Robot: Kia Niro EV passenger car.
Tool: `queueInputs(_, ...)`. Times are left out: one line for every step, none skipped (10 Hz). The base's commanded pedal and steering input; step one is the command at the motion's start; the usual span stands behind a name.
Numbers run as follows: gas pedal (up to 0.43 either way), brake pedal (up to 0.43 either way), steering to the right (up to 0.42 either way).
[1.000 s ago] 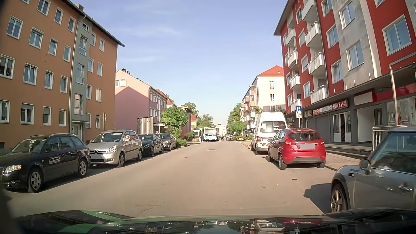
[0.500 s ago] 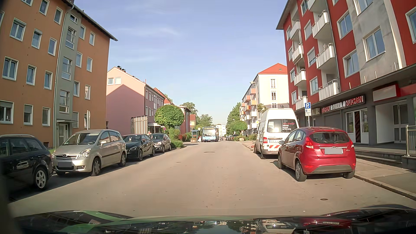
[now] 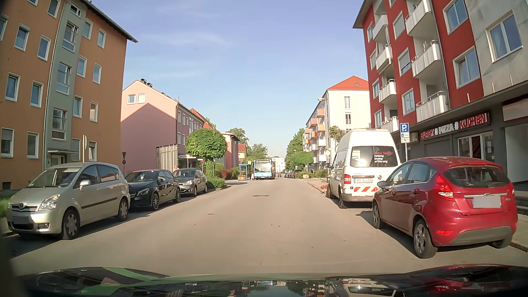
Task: Follow the waypoints while adhering to traffic rules and regulations
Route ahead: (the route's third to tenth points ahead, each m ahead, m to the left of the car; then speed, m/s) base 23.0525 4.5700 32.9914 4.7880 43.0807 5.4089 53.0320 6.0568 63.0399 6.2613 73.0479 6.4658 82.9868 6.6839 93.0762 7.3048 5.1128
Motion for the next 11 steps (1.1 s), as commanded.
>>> queueInputs(0.118, 0.000, 0.009)
queueInputs(0.118, 0.000, 0.006)
queueInputs(0.118, 0.000, 0.004)
queueInputs(0.110, 0.000, 0.003)
queueInputs(0.110, 0.000, 0.001)
queueInputs(0.087, 0.000, -0.002)
queueInputs(0.047, 0.000, -0.004)
queueInputs(0.020, 0.000, -0.004)
queueInputs(0.008, 0.000, -0.004)
queueInputs(0.008, 0.000, -0.004)
queueInputs(0.008, 0.000, -0.004)
